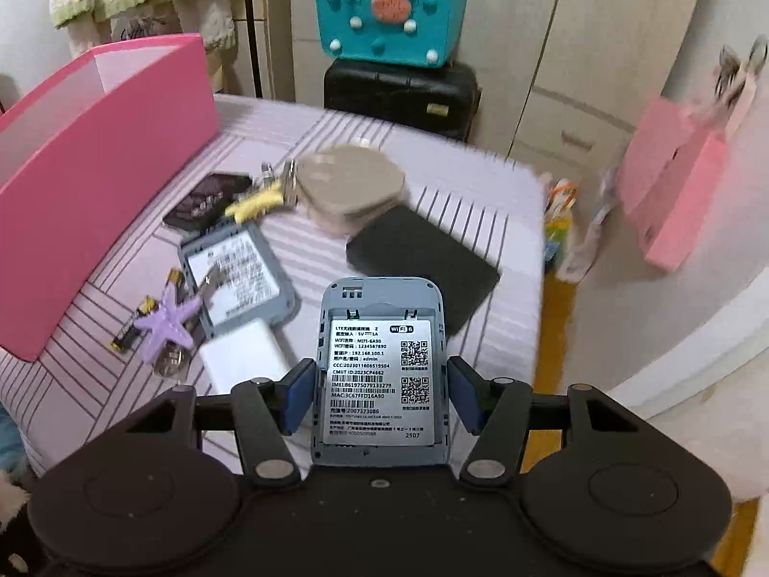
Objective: Organize rigid objects
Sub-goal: 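Carry the grey router into the pink box and release it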
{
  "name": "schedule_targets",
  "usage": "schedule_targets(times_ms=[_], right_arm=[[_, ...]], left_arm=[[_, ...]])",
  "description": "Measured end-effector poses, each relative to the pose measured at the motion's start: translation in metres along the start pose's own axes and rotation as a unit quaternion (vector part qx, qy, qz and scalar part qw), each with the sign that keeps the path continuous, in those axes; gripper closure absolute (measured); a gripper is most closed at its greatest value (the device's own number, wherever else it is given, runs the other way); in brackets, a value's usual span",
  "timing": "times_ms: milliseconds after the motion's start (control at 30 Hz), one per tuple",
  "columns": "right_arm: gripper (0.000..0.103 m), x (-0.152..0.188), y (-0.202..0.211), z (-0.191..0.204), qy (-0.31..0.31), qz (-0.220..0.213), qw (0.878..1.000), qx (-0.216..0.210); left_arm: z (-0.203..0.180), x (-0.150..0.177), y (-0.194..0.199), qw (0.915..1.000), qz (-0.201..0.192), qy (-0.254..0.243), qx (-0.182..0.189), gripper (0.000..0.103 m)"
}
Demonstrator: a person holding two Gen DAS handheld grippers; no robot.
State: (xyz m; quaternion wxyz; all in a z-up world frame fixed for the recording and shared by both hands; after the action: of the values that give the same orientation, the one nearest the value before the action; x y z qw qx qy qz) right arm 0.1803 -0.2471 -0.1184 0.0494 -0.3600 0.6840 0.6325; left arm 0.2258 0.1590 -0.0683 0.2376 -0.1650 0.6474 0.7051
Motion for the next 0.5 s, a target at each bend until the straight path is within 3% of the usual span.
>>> schedule_targets(times_ms=[333,500], right_arm=[[0.039,-0.060,0.046,0.043,0.063,-0.051,0.997,-0.001],[0.039,-0.099,0.067,0.084,0.095,-0.104,0.990,-0.023]], left_arm=[[0.003,0.002,0.007,0.9999,-0.009,0.001,0.013,0.098],[0.004,0.004,0.008,0.9997,-0.008,0.001,0.022,0.098]])
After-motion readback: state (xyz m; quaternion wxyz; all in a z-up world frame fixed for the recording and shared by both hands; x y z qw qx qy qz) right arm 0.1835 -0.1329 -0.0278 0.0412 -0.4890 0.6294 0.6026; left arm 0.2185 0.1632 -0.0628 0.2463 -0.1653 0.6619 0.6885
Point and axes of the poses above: each gripper's, at about its wrist camera, not at the fingertips, and y roughly against the way its jaws point, z to its left, x to its underside, the point moved 9 cm from there along -y, roughly the way its jaws point, and after that the axes turned 8 degrees about y, right-handed, at the moved point
